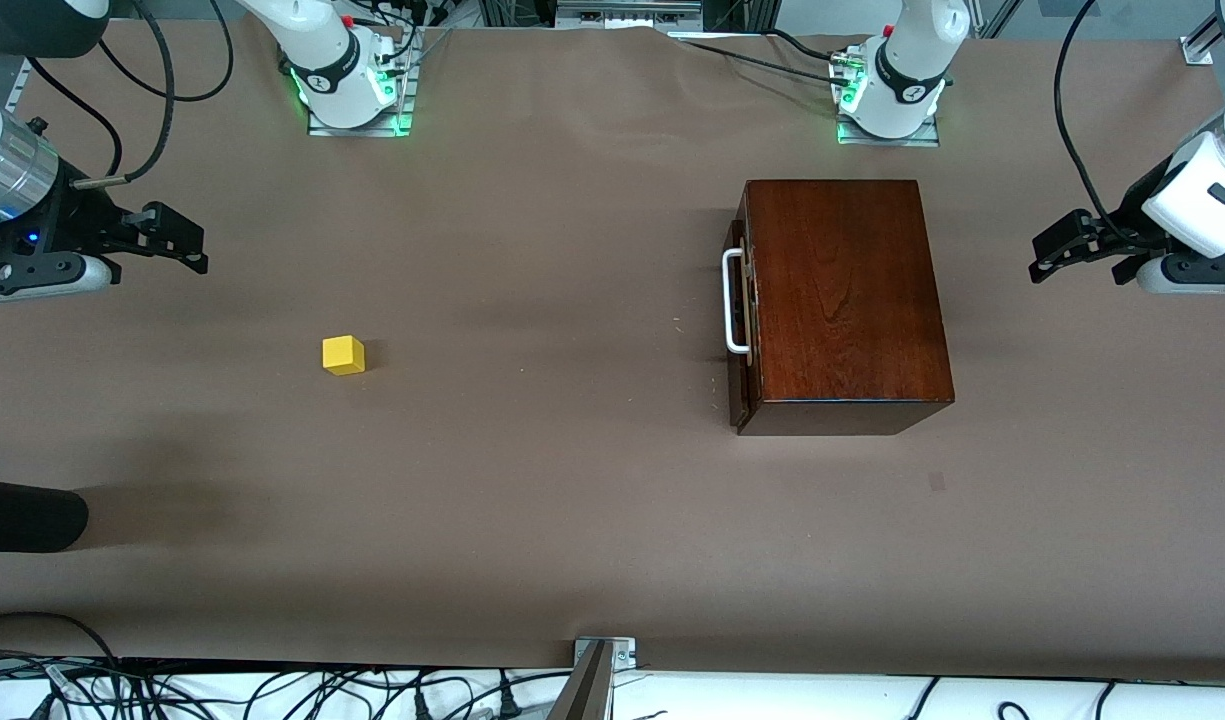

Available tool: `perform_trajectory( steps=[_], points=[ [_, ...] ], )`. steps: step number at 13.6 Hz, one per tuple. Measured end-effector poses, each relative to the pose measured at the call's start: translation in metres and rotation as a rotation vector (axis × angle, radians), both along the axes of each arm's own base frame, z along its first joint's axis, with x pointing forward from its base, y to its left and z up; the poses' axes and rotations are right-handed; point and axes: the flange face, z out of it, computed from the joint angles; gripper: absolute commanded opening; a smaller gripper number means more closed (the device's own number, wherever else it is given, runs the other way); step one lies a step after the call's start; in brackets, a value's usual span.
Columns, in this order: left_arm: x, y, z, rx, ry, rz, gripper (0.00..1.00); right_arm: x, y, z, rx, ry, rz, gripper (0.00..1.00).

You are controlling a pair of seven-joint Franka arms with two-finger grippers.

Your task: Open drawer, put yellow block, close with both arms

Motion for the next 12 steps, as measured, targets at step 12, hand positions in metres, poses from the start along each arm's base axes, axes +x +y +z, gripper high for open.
perform_trajectory(
  steps=[12],
  points=[
    [0.0,0.0001,-0.0022,0.0,0.006,-0.024,1.0,0.0,0.0,0.0,0.0,0.0,0.0,1.0]
  ],
)
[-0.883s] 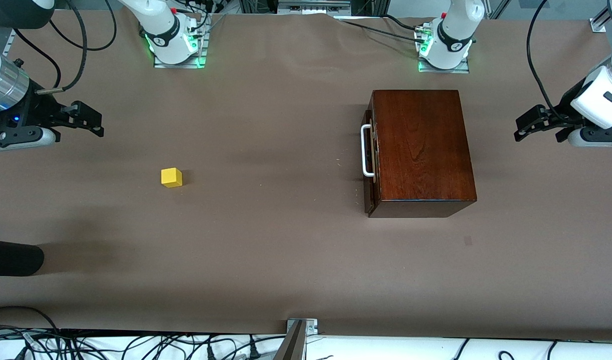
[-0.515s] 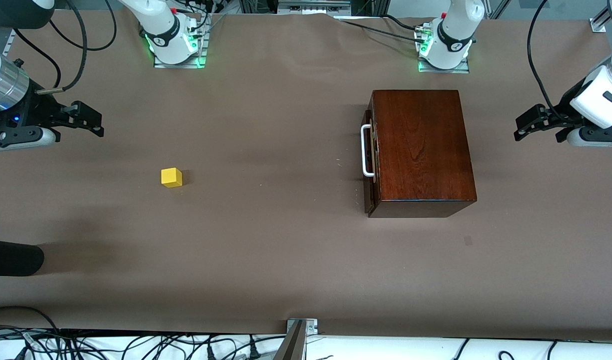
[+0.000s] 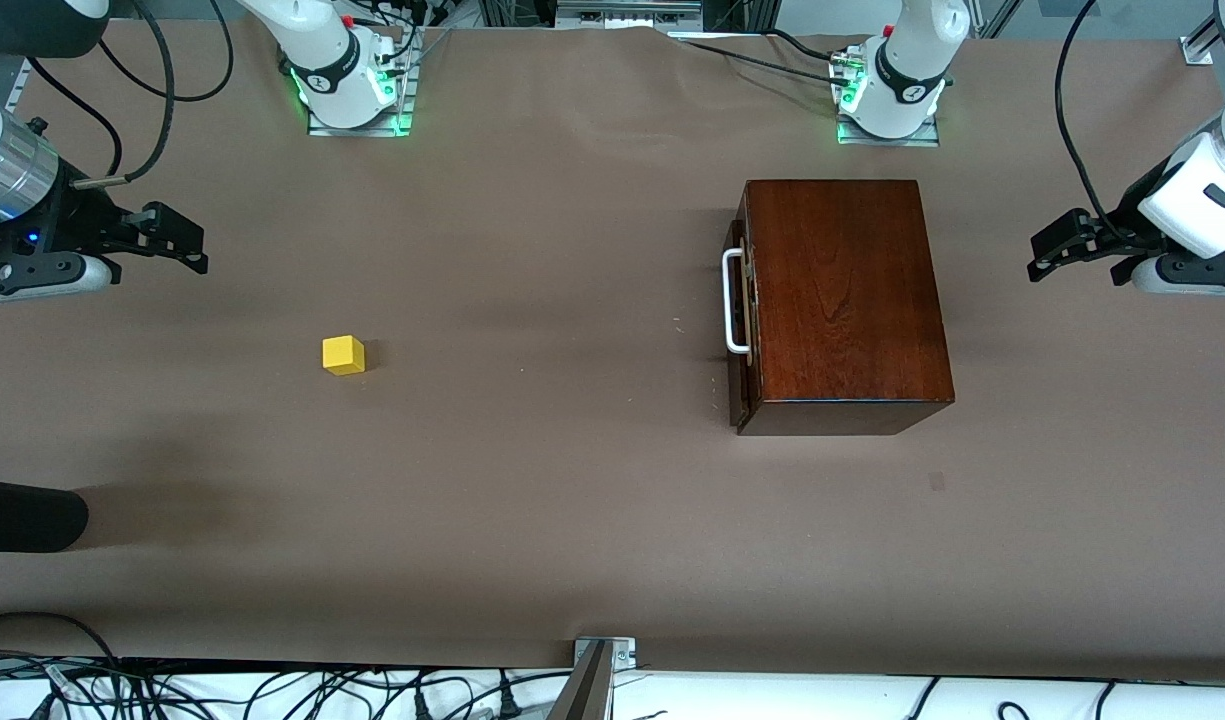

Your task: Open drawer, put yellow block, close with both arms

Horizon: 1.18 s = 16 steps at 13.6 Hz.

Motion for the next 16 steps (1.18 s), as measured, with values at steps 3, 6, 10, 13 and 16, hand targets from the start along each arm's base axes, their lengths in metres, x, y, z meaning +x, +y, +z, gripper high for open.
perform_trajectory(
  steps=[3,6,10,13,16],
  points=[
    [-0.003,0.0,-0.004,0.001,0.037,0.0,1.0,0.0,0.0,0.0,0.0,0.0,0.0,1.0],
    [-0.008,-0.004,-0.007,0.003,0.096,-0.006,1.0,0.0,0.0,0.0,0.0,0.0,0.0,1.0],
    [0.001,-0.009,-0.016,0.006,0.13,-0.015,1.0,0.0,0.0,0.0,0.0,0.0,0.0,1.0],
    [-0.001,-0.032,-0.021,0.007,0.159,-0.066,1.0,0.0,0.0,0.0,0.0,0.0,0.0,1.0],
    [-0.01,-0.109,-0.032,0.017,0.191,-0.172,1.0,0.0,0.0,0.0,0.0,0.0,-0.001,1.0]
  ],
)
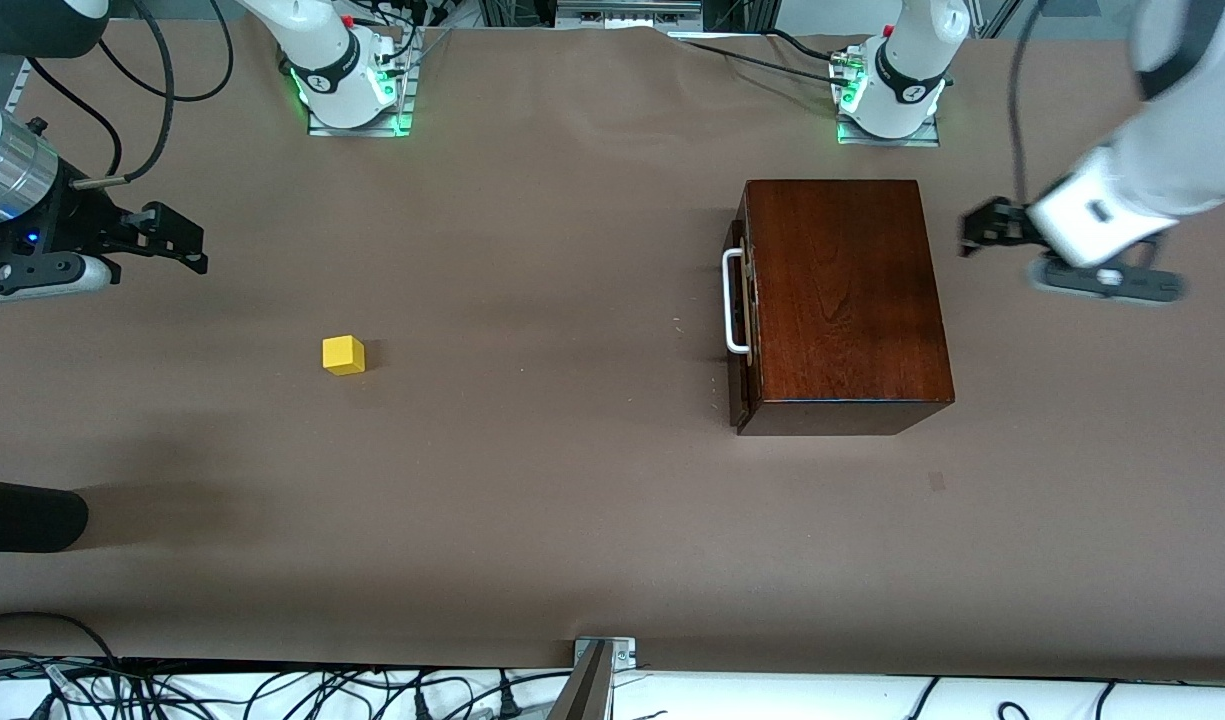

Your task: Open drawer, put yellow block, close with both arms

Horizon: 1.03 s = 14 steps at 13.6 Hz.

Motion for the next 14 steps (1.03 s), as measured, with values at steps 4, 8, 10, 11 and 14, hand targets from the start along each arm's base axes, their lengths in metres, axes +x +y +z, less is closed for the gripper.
perform_trajectory(
  steps=[4,8,10,11,14],
  points=[
    [-0.012,-0.129,-0.041,0.006,-0.024,0.05,1.0,0.0,0.0,0.0,0.0,0.0,0.0,1.0],
    [-0.031,-0.228,-0.095,0.012,-0.052,0.125,1.0,0.0,0.0,0.0,0.0,0.0,0.0,1.0],
    [-0.045,-0.263,-0.128,0.09,-0.084,0.093,1.0,0.0,0.0,0.0,0.0,0.0,0.0,1.0],
    [-0.053,-0.278,-0.145,0.121,-0.088,0.075,1.0,0.0,0.0,0.0,0.0,0.0,0.0,1.0],
    [-0.058,-0.294,-0.178,0.15,-0.118,0.041,1.0,0.0,0.0,0.0,0.0,0.0,0.0,1.0]
  ],
)
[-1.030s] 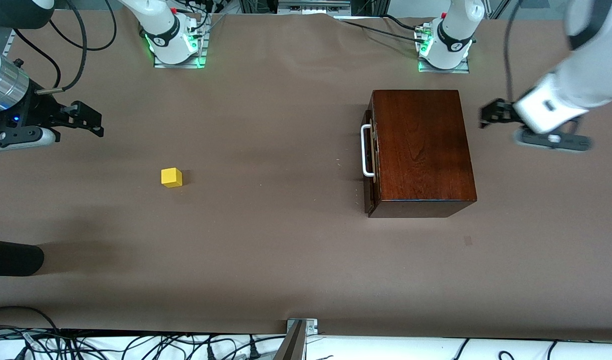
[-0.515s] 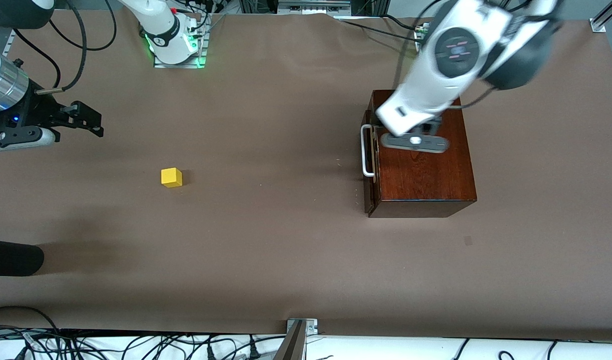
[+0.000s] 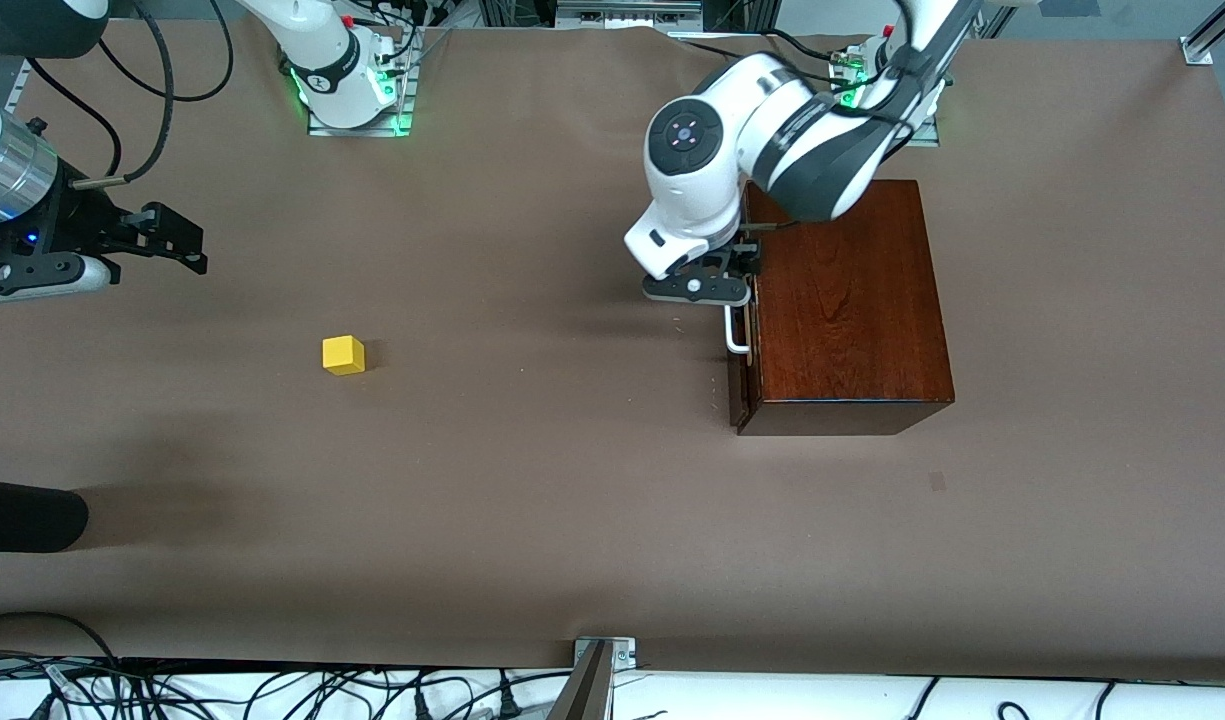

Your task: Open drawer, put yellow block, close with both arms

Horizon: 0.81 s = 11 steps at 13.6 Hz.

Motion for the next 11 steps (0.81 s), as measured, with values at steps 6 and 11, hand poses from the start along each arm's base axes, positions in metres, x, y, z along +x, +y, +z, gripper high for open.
perform_trajectory(
  steps=[6,11],
  points=[
    [-0.002,0.006,-0.028,0.03,-0.03,0.037,1.0,0.0,0.0,0.0,0.0,0.0,0.0,1.0],
    [-0.016,0.006,-0.045,0.076,-0.027,0.031,1.0,0.0,0.0,0.0,0.0,0.001,0.0,1.0]
  ],
)
